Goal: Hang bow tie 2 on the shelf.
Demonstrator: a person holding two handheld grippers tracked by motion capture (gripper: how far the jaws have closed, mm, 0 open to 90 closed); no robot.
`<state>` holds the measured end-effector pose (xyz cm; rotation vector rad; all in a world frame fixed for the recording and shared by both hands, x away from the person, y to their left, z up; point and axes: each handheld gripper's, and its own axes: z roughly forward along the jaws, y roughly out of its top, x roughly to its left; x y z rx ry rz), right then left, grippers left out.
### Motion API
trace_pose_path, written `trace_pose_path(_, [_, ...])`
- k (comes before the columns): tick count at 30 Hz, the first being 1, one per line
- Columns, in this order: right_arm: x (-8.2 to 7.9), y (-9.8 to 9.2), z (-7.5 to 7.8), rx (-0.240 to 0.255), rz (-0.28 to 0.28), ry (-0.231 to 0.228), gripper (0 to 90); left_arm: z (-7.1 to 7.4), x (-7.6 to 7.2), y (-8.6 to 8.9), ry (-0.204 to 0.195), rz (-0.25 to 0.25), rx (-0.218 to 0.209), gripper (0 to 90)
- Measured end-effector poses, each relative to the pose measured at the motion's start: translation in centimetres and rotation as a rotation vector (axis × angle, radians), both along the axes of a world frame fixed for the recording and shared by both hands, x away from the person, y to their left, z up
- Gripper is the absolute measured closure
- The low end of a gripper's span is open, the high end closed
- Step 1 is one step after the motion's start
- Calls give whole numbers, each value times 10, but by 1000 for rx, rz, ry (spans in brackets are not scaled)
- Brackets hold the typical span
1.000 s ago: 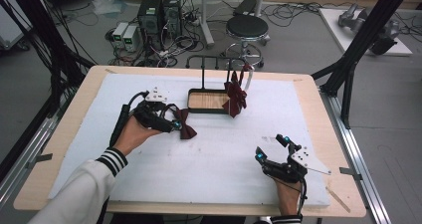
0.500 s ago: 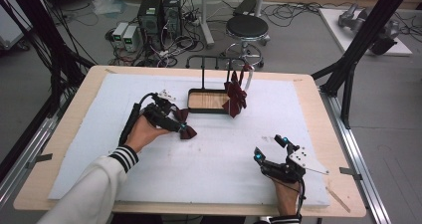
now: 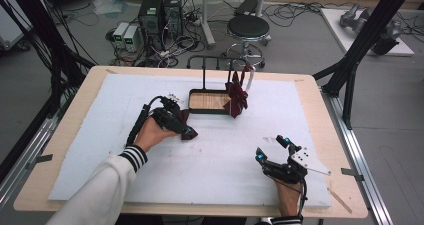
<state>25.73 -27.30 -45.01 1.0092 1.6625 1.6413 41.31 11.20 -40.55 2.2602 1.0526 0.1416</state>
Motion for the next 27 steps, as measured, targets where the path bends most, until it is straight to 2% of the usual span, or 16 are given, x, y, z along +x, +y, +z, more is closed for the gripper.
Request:
trace_pose_path(9, [0, 0, 0, 1, -5, 3, 114, -4, 2, 0, 78, 7, -3, 196])
trace_pose_path(13, [0, 0, 0, 2, -5, 3, 114, -5, 2, -1, 109, -7, -7, 201])
trace_pose_path(20, [0, 0, 0, 7, -4, 2, 114, -10, 4, -4, 130, -4, -1, 246])
trace_pose_path(21, [0, -1, 0, 6, -5, -8, 114, -10, 4, -4, 133, -4, -5, 253])
trace_pose_path(27, [0, -1, 0, 12, -6, 2, 114, -12, 9, -2, 154, 26, -34, 323])
